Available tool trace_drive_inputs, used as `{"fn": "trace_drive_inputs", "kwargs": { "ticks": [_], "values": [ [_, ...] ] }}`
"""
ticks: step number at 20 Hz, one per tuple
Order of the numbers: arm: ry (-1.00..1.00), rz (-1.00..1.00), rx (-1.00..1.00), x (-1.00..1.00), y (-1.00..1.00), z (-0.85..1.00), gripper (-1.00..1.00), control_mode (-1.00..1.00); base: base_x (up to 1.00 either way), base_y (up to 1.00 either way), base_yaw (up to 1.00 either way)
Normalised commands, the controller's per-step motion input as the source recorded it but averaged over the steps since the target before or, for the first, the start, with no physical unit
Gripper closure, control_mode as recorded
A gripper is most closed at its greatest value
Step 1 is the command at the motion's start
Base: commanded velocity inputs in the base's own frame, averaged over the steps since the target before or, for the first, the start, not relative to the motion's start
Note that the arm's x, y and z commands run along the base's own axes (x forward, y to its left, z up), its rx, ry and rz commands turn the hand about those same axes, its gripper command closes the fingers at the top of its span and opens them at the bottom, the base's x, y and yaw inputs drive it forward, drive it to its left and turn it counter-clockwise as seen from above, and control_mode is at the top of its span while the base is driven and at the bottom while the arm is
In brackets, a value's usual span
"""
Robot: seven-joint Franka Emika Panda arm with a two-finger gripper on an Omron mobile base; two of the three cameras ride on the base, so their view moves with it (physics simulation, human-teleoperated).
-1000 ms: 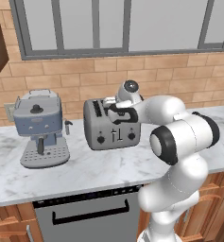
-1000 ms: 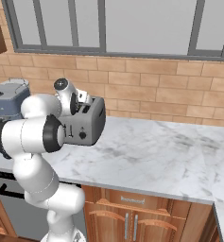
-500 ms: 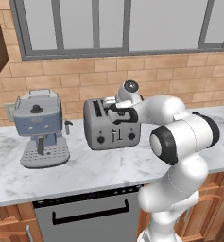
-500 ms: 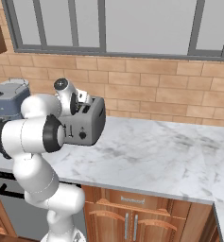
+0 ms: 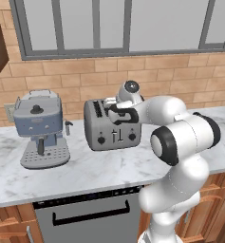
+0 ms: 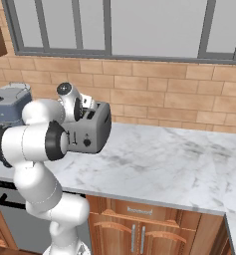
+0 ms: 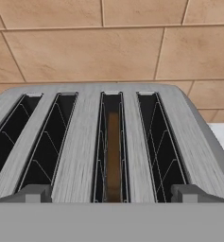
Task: Start the toaster. Once the lever pops up, take the bread to the plate on the dining counter.
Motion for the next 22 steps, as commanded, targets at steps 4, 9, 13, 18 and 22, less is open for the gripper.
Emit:
{"fn": "trace_drive_inputs", "kwargs": {
  "ticks": [4, 9, 13, 18, 22],
  "values": [
    [0.00, 0.00, 0.00, 0.00, 0.00, 0.00, -1.00, -1.00, 0.00, 0.00, 0.00],
    [0.00, 0.00, 0.00, 0.00, 0.00, 0.00, -1.00, -1.00, 0.00, 0.00, 0.00],
    [0.00, 0.00, 0.00, 0.00, 0.00, 0.00, -1.00, -1.00, 0.00, 0.00, 0.00],
    [0.00, 0.00, 0.00, 0.00, 0.00, 0.00, -1.00, -1.00, 0.00, 0.00, 0.00],
    [0.00, 0.00, 0.00, 0.00, 0.00, 0.00, -1.00, -1.00, 0.00, 0.00, 0.00]
  ]
}}
